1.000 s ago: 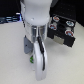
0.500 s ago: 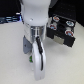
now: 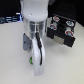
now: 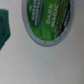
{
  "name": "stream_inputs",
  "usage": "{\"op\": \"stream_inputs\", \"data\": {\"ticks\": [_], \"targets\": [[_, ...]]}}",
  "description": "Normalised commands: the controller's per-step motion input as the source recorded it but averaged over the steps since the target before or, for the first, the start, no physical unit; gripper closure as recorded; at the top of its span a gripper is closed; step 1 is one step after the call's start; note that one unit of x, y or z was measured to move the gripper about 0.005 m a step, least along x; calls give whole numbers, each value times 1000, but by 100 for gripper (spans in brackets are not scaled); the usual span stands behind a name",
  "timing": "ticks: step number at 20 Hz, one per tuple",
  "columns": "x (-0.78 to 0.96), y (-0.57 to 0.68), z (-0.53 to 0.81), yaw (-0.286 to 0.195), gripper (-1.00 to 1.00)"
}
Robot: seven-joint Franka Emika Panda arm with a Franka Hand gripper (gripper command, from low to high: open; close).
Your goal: Open the kcup holder, insert the kcup into the holder, and close the kcup holder
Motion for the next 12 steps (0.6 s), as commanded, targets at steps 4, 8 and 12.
{"op": "stream_inputs", "data": {"ticks": [4,8,12], "targets": [[-78,-77,-132,0,-100],[327,-154,-49,-71,-100],[507,-79,-43,-83,-100]]}}
